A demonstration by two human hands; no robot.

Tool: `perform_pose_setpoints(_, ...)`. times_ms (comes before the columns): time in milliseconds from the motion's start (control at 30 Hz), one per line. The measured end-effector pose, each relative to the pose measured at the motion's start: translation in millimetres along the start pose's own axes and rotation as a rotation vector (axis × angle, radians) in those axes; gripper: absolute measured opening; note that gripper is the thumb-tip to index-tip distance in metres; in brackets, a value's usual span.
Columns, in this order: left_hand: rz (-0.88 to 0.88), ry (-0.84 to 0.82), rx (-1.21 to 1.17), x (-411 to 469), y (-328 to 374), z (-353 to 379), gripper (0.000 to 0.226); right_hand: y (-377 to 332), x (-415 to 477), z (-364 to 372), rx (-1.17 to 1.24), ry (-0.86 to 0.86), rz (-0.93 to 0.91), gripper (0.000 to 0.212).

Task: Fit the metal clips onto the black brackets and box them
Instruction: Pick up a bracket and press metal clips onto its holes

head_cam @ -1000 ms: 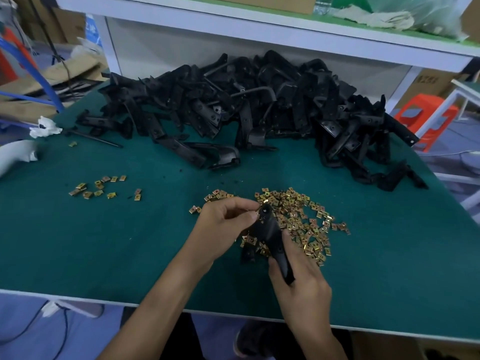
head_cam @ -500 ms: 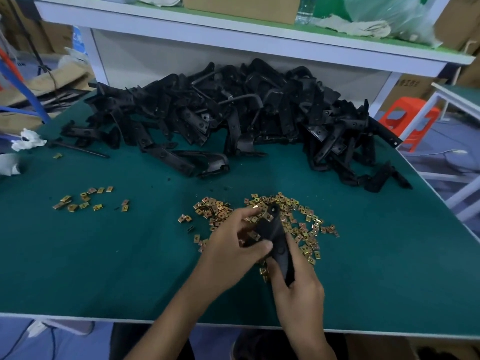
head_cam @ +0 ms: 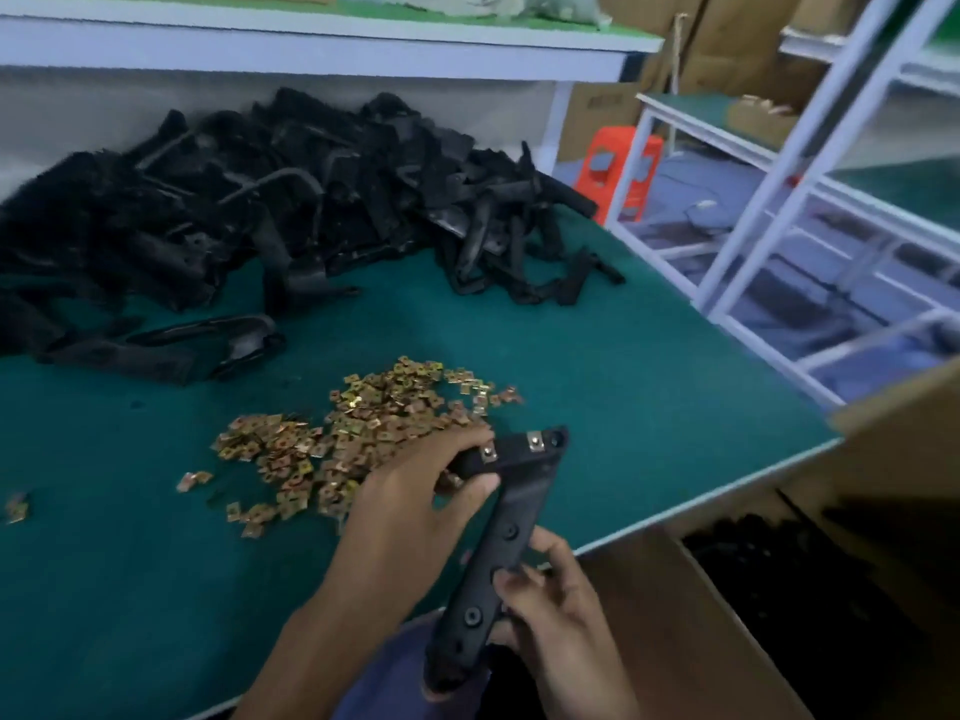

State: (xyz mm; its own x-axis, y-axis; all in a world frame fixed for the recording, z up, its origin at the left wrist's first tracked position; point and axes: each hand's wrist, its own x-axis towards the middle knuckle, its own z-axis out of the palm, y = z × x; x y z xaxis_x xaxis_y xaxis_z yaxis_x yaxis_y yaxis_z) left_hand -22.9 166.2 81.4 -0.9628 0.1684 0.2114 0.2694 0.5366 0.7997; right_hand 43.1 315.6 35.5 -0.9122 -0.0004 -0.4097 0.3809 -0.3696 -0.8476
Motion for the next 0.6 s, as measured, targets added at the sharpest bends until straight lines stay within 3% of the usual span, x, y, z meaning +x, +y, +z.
perform_pose_setpoints(133,0.102,-0.328,0.022,-5.6,19.3,38.3,0.049,17.4,-27.8,-47.5,0.254,0.21,-0.052,0.041)
perform_pose_setpoints(233,0.101,-0.387,-0.011,-8.6,24.6,55.3,0.05,16.8,-43.2,-92.3,0.43,0.442,-0.101,0.042)
perform_pose_setpoints(333,0.081,-0.407,-0.022,-10.7,27.7,62.1,0.043,12.1,-55.8,-141.4,0.439,0.628,-0.104,0.022)
perform_pose_setpoints(400,0.053,-0.437,-0.007,-10.5,26.9,63.0,0.035,4.8,-61.7,-169.5,0.433,0.682,-0.133,0.021)
perform_pose_setpoints(467,0.03,-0.456,-0.007,-10.0,22.4,61.4,0.032,-6.2,-63.4,-192.6,0.39,0.718,-0.157,0.031)
perform_pose_setpoints(600,-0.024,-0.446,-0.005,-13.1,11.7,50.7,0.03,-19.6,-57.1,-207.0,0.426,0.8,-0.109,0.079)
